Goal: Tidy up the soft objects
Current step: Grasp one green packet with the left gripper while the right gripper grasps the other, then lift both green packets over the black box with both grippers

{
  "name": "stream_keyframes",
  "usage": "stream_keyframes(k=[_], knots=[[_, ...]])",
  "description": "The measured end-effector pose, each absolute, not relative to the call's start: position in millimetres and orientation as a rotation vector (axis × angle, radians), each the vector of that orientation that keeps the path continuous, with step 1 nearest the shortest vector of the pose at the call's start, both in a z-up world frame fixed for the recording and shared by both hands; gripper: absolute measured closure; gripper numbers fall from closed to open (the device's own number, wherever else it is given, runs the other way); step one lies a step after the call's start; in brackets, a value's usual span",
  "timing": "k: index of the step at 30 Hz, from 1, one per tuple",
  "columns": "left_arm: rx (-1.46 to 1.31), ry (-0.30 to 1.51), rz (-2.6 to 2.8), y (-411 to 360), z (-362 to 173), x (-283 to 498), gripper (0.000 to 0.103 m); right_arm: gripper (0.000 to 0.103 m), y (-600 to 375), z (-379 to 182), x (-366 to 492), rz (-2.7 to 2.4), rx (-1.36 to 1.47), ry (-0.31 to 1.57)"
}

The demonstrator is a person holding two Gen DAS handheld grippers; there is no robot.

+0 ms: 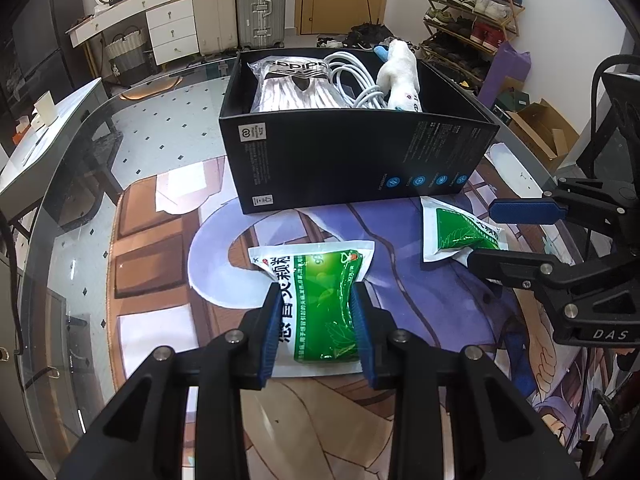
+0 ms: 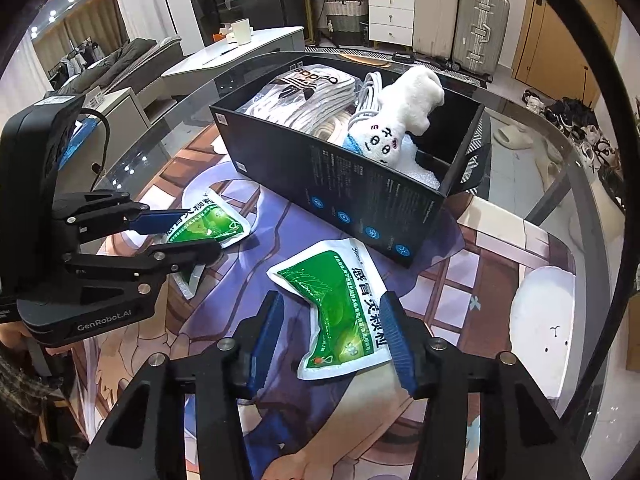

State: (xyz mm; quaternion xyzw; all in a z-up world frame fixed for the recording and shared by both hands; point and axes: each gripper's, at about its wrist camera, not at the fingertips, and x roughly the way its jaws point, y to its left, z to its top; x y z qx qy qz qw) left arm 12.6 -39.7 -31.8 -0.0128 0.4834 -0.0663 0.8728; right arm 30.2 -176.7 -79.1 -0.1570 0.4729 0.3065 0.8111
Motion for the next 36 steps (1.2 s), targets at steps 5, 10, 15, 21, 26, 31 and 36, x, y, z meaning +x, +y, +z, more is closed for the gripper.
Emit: stream_keyframes(k=[5,10,15,21,26,31,36], knots=[[-0.026,1.01,-0.143,-37.7,-31.7,12.9,0.072,0.052,-173.2,-86.6,38.5,0.658,-0.346,1.035],[-0.024,1.003,-0.138,-36.1,-29.2,13.1,0.072,0.052,-166.9,-94.5,42.0,0.659,-0.36,1.045],[-0.027,0.997,-0.141,-36.3,-27.4,13.4,0.072,0.065,-163.3,-96.7,41.6,0.636,-0.385,1.036],[-0.028,0.987,-0.141,-36.5,-24.2,9.4,0.072,0.079,-164.8,-93.4,39.5,0.63,-0.401,1.037],[-0.023,0.958,-0.131,-38.5,-17.0,2.4,0.072,0.08,-166.6,-86.4,32.0,0.65,-0.374,1.034],[-0.018,0.936,-0.127,-38.2,-7.7,-3.8,0.072,0.08,-164.5,-69.1,20.5,0.672,-0.365,1.003],[-0.023,0.911,-0.116,-33.8,1.0,-9.1,0.072,0.08,-165.5,-49.2,10.1,0.689,-0.357,0.965]])
